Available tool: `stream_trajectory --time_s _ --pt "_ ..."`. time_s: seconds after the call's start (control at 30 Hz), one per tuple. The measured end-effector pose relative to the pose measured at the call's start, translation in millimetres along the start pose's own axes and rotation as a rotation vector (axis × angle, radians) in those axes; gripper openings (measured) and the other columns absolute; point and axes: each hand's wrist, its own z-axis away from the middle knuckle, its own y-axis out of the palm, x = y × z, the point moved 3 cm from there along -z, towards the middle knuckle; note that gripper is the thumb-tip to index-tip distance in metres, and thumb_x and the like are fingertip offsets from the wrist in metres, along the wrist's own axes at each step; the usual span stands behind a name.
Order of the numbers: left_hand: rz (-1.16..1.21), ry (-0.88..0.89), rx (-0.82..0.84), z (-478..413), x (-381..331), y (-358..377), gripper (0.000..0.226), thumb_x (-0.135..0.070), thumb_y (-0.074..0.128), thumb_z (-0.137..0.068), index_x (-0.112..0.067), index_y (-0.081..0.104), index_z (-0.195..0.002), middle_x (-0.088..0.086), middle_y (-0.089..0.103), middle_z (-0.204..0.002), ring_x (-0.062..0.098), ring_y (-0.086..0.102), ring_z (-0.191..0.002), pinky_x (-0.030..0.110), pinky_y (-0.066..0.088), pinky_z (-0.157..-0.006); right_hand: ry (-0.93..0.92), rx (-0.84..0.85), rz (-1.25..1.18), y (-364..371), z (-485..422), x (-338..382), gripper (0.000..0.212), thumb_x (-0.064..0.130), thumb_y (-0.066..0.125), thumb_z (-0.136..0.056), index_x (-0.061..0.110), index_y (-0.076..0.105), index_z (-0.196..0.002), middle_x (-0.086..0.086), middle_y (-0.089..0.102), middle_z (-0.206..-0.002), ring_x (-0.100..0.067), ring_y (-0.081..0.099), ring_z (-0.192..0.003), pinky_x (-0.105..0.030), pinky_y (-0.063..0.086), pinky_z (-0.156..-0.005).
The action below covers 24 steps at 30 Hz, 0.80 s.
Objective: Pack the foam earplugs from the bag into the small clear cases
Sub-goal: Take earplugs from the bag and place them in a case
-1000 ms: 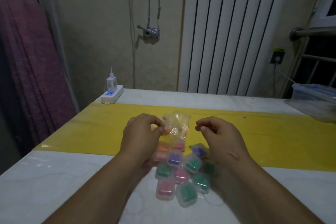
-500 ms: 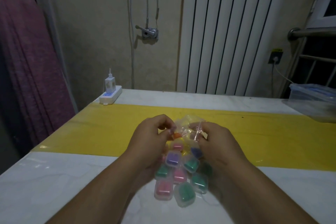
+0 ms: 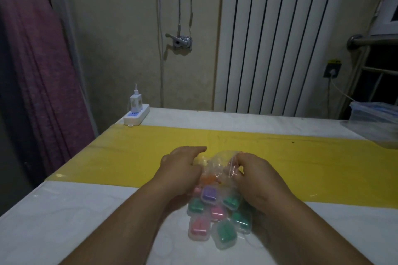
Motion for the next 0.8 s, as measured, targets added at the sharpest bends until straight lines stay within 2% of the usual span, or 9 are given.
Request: stream_trajectory --time_s 0.1,0.2,0.27,0.33,0.4,0.5,0.57,0.67,0.8 --pt "-0.133 0.069 0.027 -3.0 -2.1 5.2 0.043 -0.031 0.056 -0.088 -0.039 0.055 -0.130 -0.017 0.045 -0.145 0.009 0.031 -0.138 0.032 0.021 -0.109 -0.011 -0.050 -0.107 -2.6 1.1 -1.0 0.012 0.034 0.059 -0.092 0.032 0.055 -0.080 0.011 0.068 -0.092 -0.015 0.062 -0.088 -0.037 0.053 -0.078" --pt "-0.117 0.049 -0.026 -2.1 -3.1 5.7 0.018 -0.028 0.059 -0.083 -0.037 0.064 -0.098 -0.017 0.063 -0.112 0.017 0.049 -0.121 0.036 0.032 -0.097 -0.039 -0.063 -0.148 -6.3 2.9 -0.3 0.012 0.032 0.067 -0.088 0.035 0.059 -0.080 0.013 0.066 -0.091 -0.012 0.061 -0.088 -0.035 0.052 -0.080" --pt "0.127 -0.006 -0.049 1.0 -2.7 3.2 0.009 -0.024 0.059 -0.082 -0.031 0.064 -0.082 -0.015 0.064 -0.076 0.028 0.063 -0.098 0.041 0.048 -0.084 -0.034 -0.073 -0.181 -6.3 1.3 -2.7 0.006 0.030 0.069 -0.088 0.035 0.067 -0.086 0.014 0.067 -0.095 -0.012 0.061 -0.092 -0.035 0.053 -0.083" --pt "0.403 -0.030 -0.096 3.4 -2.9 -0.4 0.012 -0.018 0.062 -0.085 -0.026 0.065 -0.076 -0.013 0.061 -0.060 0.028 0.066 -0.071 0.040 0.056 -0.063 -0.047 -0.068 -0.261 -5.8 1.1 -2.6 0.012 0.027 0.070 -0.087 0.039 0.071 -0.085 0.014 0.066 -0.095 -0.012 0.062 -0.093 -0.037 0.054 -0.084" --pt "0.535 0.000 -0.126 5.9 -7.9 -6.6 0.018 -0.006 0.063 -0.088 -0.017 0.063 -0.074 -0.015 0.065 -0.060 0.015 0.059 -0.057 0.029 0.054 -0.053 -0.087 -0.058 -0.280 -6.6 0.4 -2.5 0.028 0.019 0.070 -0.086 0.044 0.067 -0.074 0.015 0.062 -0.092 -0.013 0.061 -0.093 -0.032 0.052 -0.083" --pt "0.747 0.048 -0.097 10.4 -16.0 -12.4 0.011 0.002 0.066 -0.086 -0.001 0.058 -0.079 -0.012 0.064 -0.057 0.007 0.057 -0.054 0.021 0.047 -0.050 -0.152 -0.030 -0.197 -13.3 2.6 2.5 0.042 0.008 0.063 -0.089 0.042 0.054 -0.065 0.016 0.055 -0.087 -0.009 0.056 -0.087 -0.025 0.044 -0.074" --pt "0.834 0.072 -0.090 13.0 -17.5 -15.3 0.014 -0.001 0.071 -0.084 0.000 0.058 -0.080 -0.007 0.061 -0.058 0.012 0.055 -0.055 0.025 0.047 -0.054 -0.191 -0.035 -0.219 -16.8 4.3 4.8 0.044 0.003 0.062 -0.086 0.041 0.054 -0.067 0.013 0.057 -0.088 -0.010 0.057 -0.085 -0.027 0.046 -0.074" --pt "0.886 0.081 -0.108 14.0 -18.8 -16.3 0.015 0.012 0.064 -0.080 -0.001 0.057 -0.080 -0.008 0.062 -0.056 0.007 0.054 -0.050 0.020 0.045 -0.051 -0.240 -0.081 -0.337 -18.8 6.6 8.3 0.048 0.002 0.062 -0.086 0.047 0.061 -0.072 0.016 0.059 -0.088 -0.004 0.057 -0.085 -0.021 0.046 -0.073" --pt "0.893 0.084 -0.119 14.9 -20.2 -15.0 0.029 0.017 0.060 -0.078 -0.012 0.065 -0.079 -0.006 0.065 -0.064 0.007 0.057 -0.055 0.019 0.046 -0.051 -0.273 -0.085 -0.486 -18.1 7.7 13.6 0.064 0.005 0.059 -0.090 0.069 0.061 -0.082 0.028 0.060 -0.099 0.008 0.058 -0.090 -0.015 0.044 -0.073"
